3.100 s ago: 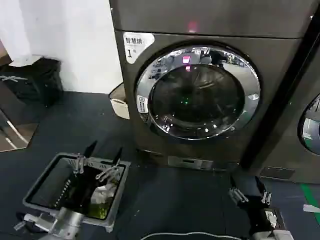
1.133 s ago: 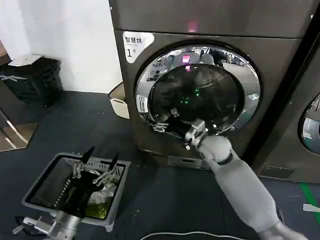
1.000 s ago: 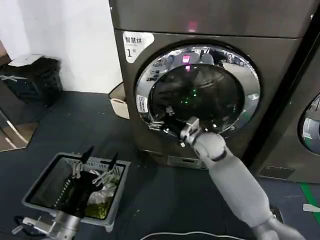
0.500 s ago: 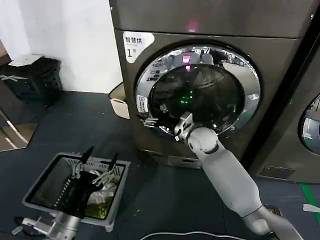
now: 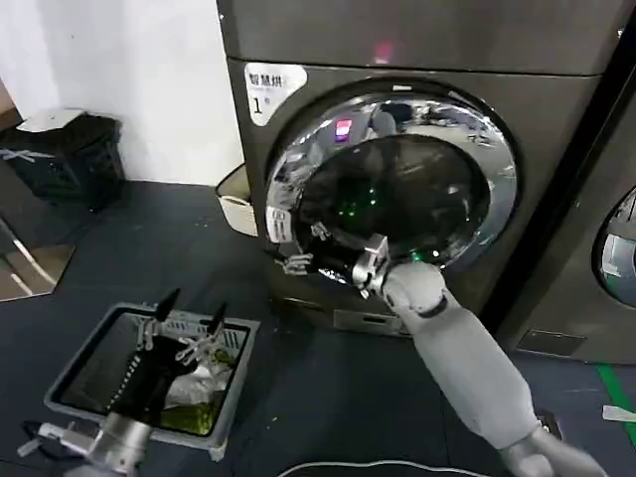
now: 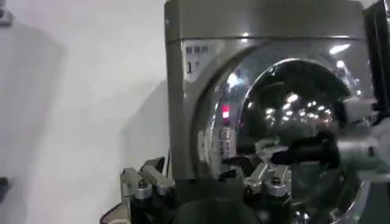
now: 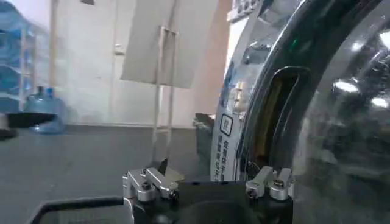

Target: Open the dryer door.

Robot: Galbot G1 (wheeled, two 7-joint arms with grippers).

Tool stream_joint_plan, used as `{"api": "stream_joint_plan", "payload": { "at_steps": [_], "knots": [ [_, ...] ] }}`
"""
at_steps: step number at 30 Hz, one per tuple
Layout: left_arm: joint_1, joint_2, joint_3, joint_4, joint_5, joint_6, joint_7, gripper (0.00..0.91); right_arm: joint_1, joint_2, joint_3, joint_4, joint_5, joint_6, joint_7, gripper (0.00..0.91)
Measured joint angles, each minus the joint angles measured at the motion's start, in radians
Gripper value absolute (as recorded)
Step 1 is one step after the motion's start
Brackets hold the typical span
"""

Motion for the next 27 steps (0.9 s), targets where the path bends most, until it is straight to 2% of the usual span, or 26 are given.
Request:
{"api": "stream_joint_plan", "payload": {
  "at_steps": [9, 13, 18, 27],
  "knots": [
    [-0.084, 0.091, -0.032, 0.081, -0.059, 0.087, -0.035, 0.907, -0.092, -0.086, 0.06, 0.095, 0.037, 0.003, -0.158, 0.907],
    [-0.133, 0.139, -0.047, 0.12, -0.114, 0.113, -0.014, 0.907, -0.145, -0.116, 0.09, 0.142, 0.05, 0.006, -0.224, 0.907],
    [-0.202, 0.218, -0.036, 0.187, -0.218, 0.088, 0.045, 0.907, -0.209, -0.147, 0.128, 0.188, 0.049, 0.022, -0.304, 0.907],
    [-0.32, 0.345, 0.045, 0.352, -0.324, 0.046, 0.067, 0.907, -0.323, -0.22, 0.228, 0.279, 0.09, 0.048, -0.405, 0.907]
  ]
}}
